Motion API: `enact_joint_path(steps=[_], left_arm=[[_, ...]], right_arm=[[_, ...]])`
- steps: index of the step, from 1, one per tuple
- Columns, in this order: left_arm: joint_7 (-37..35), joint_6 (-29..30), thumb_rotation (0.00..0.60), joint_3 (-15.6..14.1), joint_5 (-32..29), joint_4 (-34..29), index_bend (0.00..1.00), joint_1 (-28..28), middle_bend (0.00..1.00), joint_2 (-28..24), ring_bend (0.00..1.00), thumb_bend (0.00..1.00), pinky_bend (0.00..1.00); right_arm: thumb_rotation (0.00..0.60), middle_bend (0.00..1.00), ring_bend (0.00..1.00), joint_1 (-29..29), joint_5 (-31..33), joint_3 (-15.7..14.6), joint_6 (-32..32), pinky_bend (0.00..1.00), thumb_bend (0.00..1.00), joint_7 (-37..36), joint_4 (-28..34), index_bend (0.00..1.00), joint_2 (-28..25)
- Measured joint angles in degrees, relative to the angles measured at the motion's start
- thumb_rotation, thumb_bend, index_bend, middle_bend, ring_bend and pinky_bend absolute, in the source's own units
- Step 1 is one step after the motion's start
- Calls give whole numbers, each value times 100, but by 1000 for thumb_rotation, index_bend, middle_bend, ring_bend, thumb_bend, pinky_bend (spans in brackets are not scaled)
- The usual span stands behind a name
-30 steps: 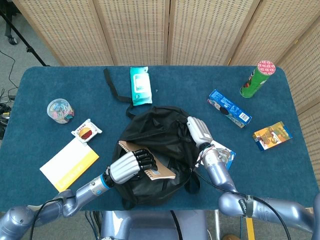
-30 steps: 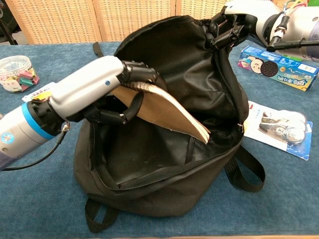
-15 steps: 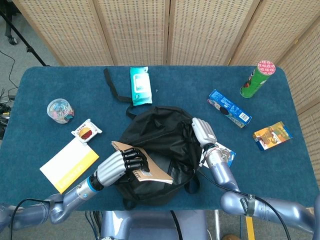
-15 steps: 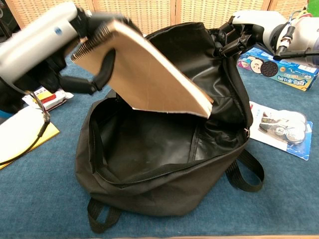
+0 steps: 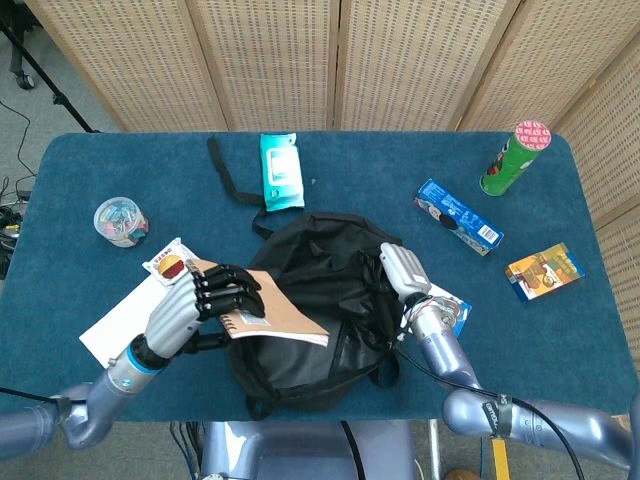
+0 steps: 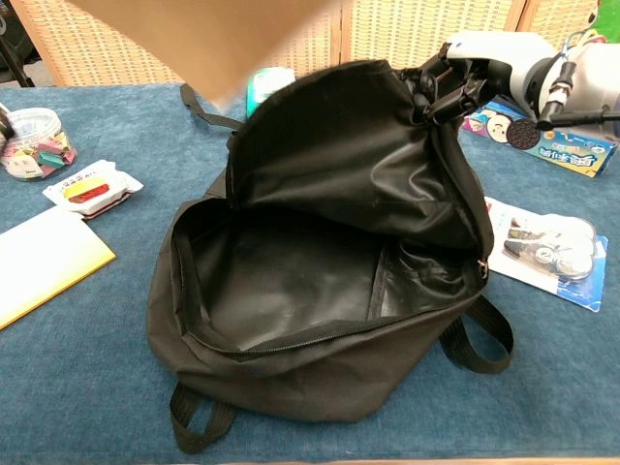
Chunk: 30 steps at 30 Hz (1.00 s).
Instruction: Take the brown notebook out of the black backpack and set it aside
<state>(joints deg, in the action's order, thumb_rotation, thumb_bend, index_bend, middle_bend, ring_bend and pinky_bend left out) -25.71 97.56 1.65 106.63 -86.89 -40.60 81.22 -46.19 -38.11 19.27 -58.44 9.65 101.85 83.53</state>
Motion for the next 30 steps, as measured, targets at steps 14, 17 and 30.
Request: enact_joint_path(steps=[14, 17, 30], left_arm=[[348, 380, 600, 109, -633, 2468, 830, 898, 538, -89, 368, 687, 366], [159, 295, 600, 104, -913, 3440, 830, 1117, 536, 283, 370, 671, 366], [-399, -984, 600, -199, -1472, 4578, 162, 1643, 0, 782, 0, 2, 0]], right_arm=[[600, 700, 565, 124, -506, -405, 331, 569, 724, -64, 316, 708, -140], [600, 700, 565, 168, -691, -514, 398, 569, 724, -95, 334, 708, -167], [600, 697, 565, 431, -1498, -868, 607, 569, 767, -460, 309, 708, -302]])
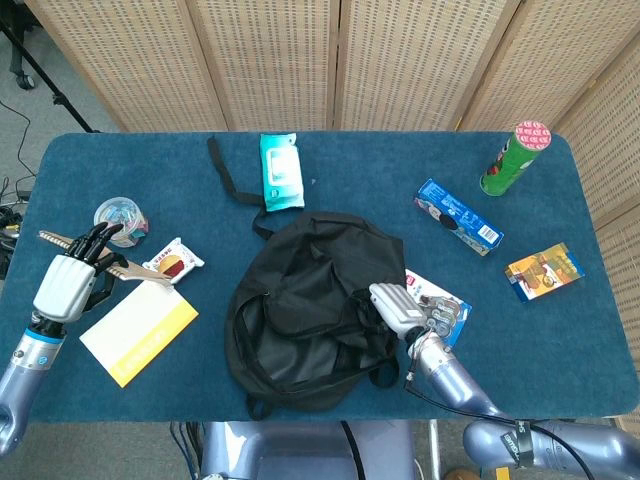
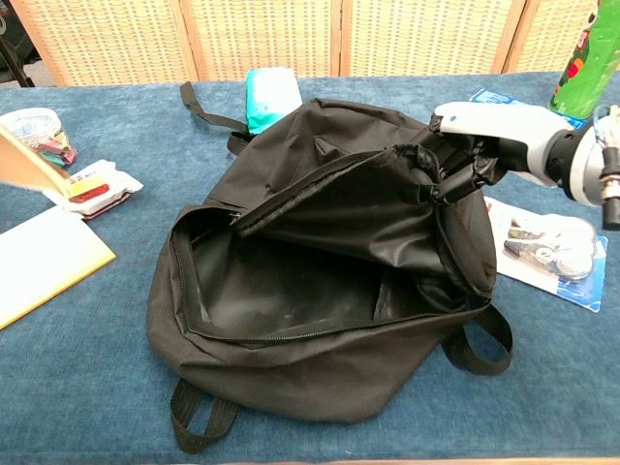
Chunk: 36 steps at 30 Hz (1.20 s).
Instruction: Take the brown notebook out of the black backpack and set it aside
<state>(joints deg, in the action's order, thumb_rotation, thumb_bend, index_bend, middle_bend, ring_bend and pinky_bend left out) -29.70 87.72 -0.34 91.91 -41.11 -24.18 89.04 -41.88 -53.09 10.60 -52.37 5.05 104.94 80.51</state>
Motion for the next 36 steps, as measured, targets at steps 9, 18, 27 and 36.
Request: enact_joint_path(steps=[9, 18, 27, 36], left_arm=[[-604, -192, 600, -209, 85, -2372, 97, 175, 0, -1224, 0, 0, 0], [-717, 449, 600, 36, 88, -3274, 97, 490, 0, -1896, 0, 0, 0], [-479, 504, 600, 157, -83, -3458, 86, 685, 0, -1972, 0, 0, 0], [280, 458, 600, 215, -597, -3898, 0, 1064, 0, -2009, 0, 0, 0]], right_arm=[[600, 312, 197, 103, -1031, -233, 29, 482, 84, -19, 114, 506, -286], [600, 125, 0, 249, -3422, -736, -388, 331, 0, 75, -179, 365, -907], [600, 125, 0, 436, -5236, -1095, -1563, 301, 0, 441, -1145, 365, -1991], [600, 0, 0, 1053, -5296, -1155, -2294, 210, 0, 826, -2446, 175, -2223]])
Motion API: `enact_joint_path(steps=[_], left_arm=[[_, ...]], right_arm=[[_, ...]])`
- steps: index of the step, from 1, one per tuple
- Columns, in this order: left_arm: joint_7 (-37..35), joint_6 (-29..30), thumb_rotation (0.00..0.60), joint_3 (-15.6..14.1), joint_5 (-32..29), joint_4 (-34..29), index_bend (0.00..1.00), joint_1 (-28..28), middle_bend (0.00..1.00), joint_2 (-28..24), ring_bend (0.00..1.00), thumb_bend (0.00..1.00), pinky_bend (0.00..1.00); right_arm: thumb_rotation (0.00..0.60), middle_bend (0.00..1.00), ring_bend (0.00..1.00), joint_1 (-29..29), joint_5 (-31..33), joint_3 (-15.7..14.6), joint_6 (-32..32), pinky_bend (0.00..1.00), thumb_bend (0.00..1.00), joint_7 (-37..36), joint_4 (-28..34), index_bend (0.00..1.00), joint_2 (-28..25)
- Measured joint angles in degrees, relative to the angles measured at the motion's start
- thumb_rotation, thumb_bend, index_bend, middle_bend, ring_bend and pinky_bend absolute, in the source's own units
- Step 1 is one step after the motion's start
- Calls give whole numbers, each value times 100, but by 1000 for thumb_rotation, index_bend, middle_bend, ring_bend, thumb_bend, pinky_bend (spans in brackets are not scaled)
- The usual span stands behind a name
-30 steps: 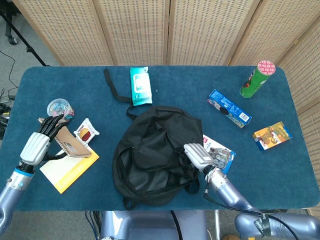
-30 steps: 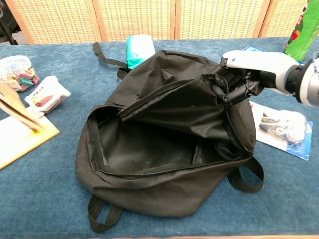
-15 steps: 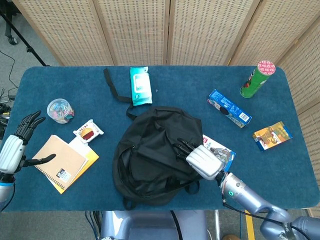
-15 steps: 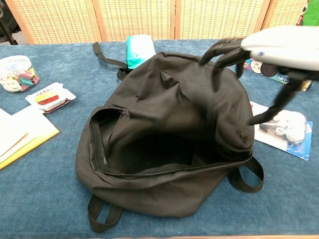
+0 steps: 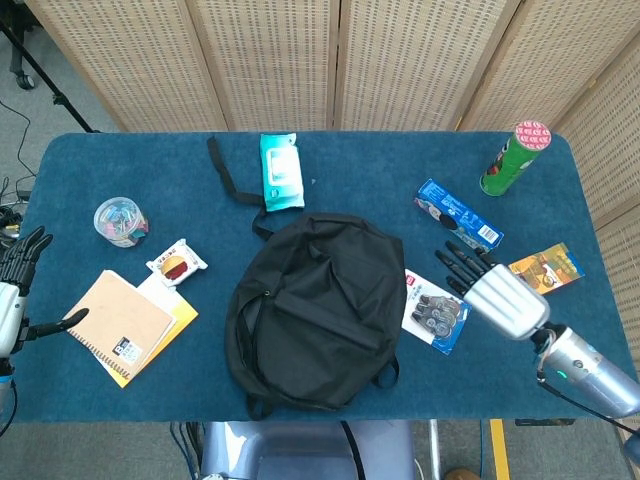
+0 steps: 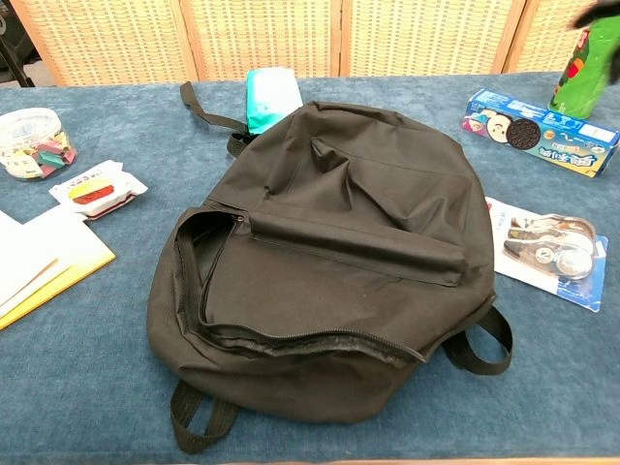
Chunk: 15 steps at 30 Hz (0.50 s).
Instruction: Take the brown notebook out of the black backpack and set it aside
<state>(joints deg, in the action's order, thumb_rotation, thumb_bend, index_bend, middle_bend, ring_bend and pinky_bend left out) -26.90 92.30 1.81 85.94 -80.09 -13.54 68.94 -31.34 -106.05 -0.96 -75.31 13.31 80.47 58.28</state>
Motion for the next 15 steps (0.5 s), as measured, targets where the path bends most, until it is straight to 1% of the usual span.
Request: enact_joint_path(steps=[3, 5, 8, 10, 12, 15], left_arm=[[472, -21, 600, -20, -132, -228, 0, 133, 0, -62, 0, 0, 0], [861, -18, 600, -43, -219, -430, 0, 242, 0, -111, 0, 0, 0], [1383, 12, 600, -79, -318, -758, 0, 418, 0, -181, 0, 0, 0], [1607, 43, 600, -98, -357, -912, 0, 524, 0, -214, 0, 0, 0], [1783, 76, 600, -121, -373, -1023, 0, 635, 0, -234, 0, 0, 0], [1939, 22, 600, -160, -371, -1113, 0, 694, 0, -255, 0, 0, 0]], right_arm=[[600, 0, 0, 362, 446, -6, -145, 166, 0, -55, -97, 49, 123], [600, 0, 0, 658, 821, -2, -262, 147, 0, -126, -112, 12, 258], [600, 0, 0, 1067, 1305, 22, -453, 119, 0, -198, -97, 0, 471], [600, 0, 0, 1386, 1660, 54, -632, 108, 0, -257, -44, 0, 650], [600, 0, 0, 1579, 1845, 82, -783, 104, 0, -327, 3, 0, 771], [600, 0, 0, 1784, 1935, 124, -1054, 103, 0, -584, -7, 0, 942]])
